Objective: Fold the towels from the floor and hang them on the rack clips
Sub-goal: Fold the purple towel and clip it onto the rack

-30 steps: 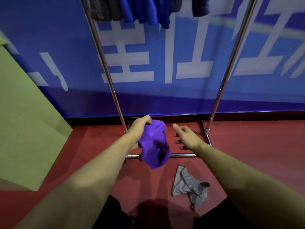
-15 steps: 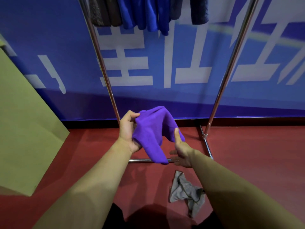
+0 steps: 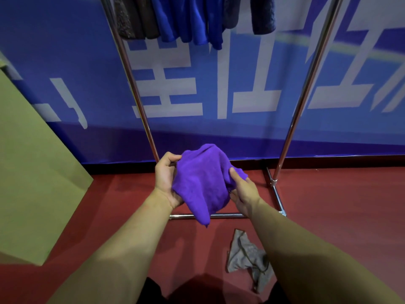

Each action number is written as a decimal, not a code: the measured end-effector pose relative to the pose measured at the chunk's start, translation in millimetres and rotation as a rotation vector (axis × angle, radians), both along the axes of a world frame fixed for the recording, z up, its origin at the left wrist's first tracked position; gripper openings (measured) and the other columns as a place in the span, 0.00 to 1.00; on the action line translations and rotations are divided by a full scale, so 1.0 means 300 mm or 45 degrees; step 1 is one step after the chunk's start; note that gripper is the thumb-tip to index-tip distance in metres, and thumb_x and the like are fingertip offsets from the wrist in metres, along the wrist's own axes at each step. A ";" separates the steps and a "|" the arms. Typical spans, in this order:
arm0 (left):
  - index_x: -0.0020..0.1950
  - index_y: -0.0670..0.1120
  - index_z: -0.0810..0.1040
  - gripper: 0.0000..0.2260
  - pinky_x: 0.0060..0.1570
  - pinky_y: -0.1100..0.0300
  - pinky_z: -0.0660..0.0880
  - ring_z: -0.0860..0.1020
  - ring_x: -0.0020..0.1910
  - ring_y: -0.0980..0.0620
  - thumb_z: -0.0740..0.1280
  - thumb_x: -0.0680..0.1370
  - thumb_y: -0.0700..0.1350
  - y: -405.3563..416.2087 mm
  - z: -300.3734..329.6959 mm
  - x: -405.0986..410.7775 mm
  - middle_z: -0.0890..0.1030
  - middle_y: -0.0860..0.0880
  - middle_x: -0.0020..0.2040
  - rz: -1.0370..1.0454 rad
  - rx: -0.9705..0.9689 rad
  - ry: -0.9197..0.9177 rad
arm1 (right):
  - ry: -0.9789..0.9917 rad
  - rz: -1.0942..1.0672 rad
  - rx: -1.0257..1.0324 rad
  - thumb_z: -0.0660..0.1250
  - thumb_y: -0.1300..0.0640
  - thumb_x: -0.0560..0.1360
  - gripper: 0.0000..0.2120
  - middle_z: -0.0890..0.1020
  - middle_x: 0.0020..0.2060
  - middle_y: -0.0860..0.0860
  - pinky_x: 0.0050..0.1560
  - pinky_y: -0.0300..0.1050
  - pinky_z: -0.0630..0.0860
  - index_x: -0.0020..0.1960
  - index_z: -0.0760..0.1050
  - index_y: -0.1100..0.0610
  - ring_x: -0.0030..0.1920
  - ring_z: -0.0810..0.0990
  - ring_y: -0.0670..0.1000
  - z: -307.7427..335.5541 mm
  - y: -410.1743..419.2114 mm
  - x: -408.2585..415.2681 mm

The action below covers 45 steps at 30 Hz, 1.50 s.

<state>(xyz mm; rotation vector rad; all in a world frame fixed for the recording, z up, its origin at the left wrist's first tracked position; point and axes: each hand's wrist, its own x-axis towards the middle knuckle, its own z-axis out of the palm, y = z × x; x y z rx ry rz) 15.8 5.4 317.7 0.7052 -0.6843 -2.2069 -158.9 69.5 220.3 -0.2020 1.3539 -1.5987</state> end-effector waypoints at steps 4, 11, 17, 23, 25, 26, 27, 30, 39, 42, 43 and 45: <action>0.47 0.43 0.82 0.11 0.46 0.57 0.80 0.84 0.41 0.45 0.63 0.78 0.49 -0.028 -0.029 0.044 0.84 0.44 0.42 -0.049 -0.029 -0.139 | 0.037 0.114 0.294 0.68 0.41 0.78 0.18 0.81 0.45 0.52 0.44 0.52 0.82 0.57 0.77 0.55 0.39 0.79 0.51 -0.017 0.028 -0.048; 0.57 0.43 0.83 0.16 0.55 0.51 0.79 0.83 0.50 0.42 0.70 0.78 0.54 -0.064 -0.144 0.098 0.84 0.39 0.56 -0.164 -0.051 -0.643 | 0.160 0.300 0.583 0.58 0.41 0.82 0.22 0.79 0.41 0.59 0.31 0.52 0.83 0.61 0.73 0.61 0.32 0.81 0.56 -0.019 0.090 -0.102; 0.51 0.42 0.82 0.08 0.43 0.56 0.78 0.81 0.40 0.47 0.67 0.81 0.45 -0.077 -0.161 0.104 0.83 0.42 0.44 0.173 -0.296 -0.714 | 0.022 0.557 0.542 0.62 0.38 0.79 0.20 0.81 0.36 0.54 0.30 0.43 0.81 0.54 0.76 0.54 0.28 0.82 0.51 0.035 0.113 -0.124; 0.45 0.48 0.81 0.07 0.47 0.50 0.79 0.81 0.42 0.47 0.67 0.82 0.48 -0.103 -0.184 0.129 0.84 0.44 0.42 0.351 -0.497 -0.846 | 0.150 0.681 0.362 0.72 0.59 0.76 0.16 0.85 0.48 0.54 0.41 0.47 0.82 0.63 0.79 0.60 0.39 0.83 0.50 0.058 0.142 -0.146; 0.47 0.47 0.81 0.07 0.41 0.54 0.81 0.81 0.41 0.48 0.67 0.82 0.47 -0.109 -0.190 0.135 0.84 0.44 0.42 0.385 -0.541 -0.893 | 0.264 0.468 0.350 0.74 0.59 0.75 0.20 0.85 0.50 0.55 0.40 0.46 0.79 0.64 0.74 0.55 0.41 0.82 0.51 0.051 0.141 -0.154; 0.49 0.45 0.80 0.07 0.36 0.58 0.80 0.80 0.39 0.49 0.67 0.82 0.47 -0.111 -0.191 0.139 0.83 0.44 0.41 0.402 -0.544 -0.906 | 0.306 0.316 0.345 0.76 0.58 0.73 0.23 0.85 0.51 0.56 0.39 0.45 0.77 0.64 0.72 0.52 0.41 0.81 0.51 0.046 0.137 -0.165; 0.50 0.43 0.79 0.08 0.34 0.59 0.79 0.79 0.38 0.49 0.67 0.82 0.47 -0.114 -0.193 0.143 0.82 0.44 0.41 0.415 -0.550 -0.916 | 0.340 0.178 0.330 0.77 0.57 0.72 0.24 0.84 0.50 0.56 0.38 0.43 0.75 0.64 0.72 0.51 0.40 0.80 0.52 0.044 0.135 -0.177; 0.50 0.43 0.81 0.09 0.41 0.57 0.79 0.81 0.40 0.50 0.68 0.81 0.48 -0.123 -0.205 0.150 0.85 0.45 0.43 0.407 -0.599 -0.960 | 0.333 -0.041 0.219 0.77 0.58 0.73 0.20 0.84 0.44 0.54 0.31 0.37 0.73 0.63 0.77 0.55 0.37 0.78 0.49 0.047 0.138 -0.214; 0.49 0.47 0.81 0.06 0.53 0.51 0.77 0.81 0.46 0.49 0.65 0.83 0.44 -0.145 -0.216 0.134 0.84 0.46 0.47 0.417 -0.604 -0.886 | 0.571 -0.252 -0.101 0.72 0.59 0.77 0.04 0.86 0.52 0.58 0.63 0.60 0.77 0.50 0.85 0.54 0.50 0.82 0.53 0.079 0.119 -0.230; 0.49 0.47 0.81 0.07 0.57 0.48 0.76 0.81 0.49 0.48 0.64 0.83 0.45 -0.156 -0.223 0.126 0.84 0.45 0.49 0.394 -0.616 -0.885 | 0.640 -0.300 -0.105 0.74 0.50 0.74 0.06 0.88 0.47 0.52 0.61 0.64 0.79 0.48 0.86 0.52 0.49 0.84 0.52 0.100 0.121 -0.228; 0.49 0.47 0.81 0.07 0.57 0.49 0.77 0.81 0.49 0.49 0.64 0.83 0.45 -0.158 -0.225 0.126 0.85 0.45 0.49 0.402 -0.626 -0.908 | 0.659 -0.317 -0.110 0.75 0.50 0.74 0.06 0.88 0.46 0.51 0.61 0.63 0.79 0.47 0.86 0.51 0.49 0.84 0.51 0.105 0.123 -0.227; 0.48 0.46 0.82 0.08 0.57 0.48 0.78 0.81 0.47 0.50 0.65 0.83 0.45 -0.160 -0.225 0.132 0.85 0.45 0.49 0.425 -0.675 -0.962 | 0.687 -0.343 -0.124 0.75 0.51 0.74 0.06 0.88 0.46 0.51 0.61 0.61 0.79 0.48 0.86 0.52 0.49 0.84 0.50 0.110 0.126 -0.225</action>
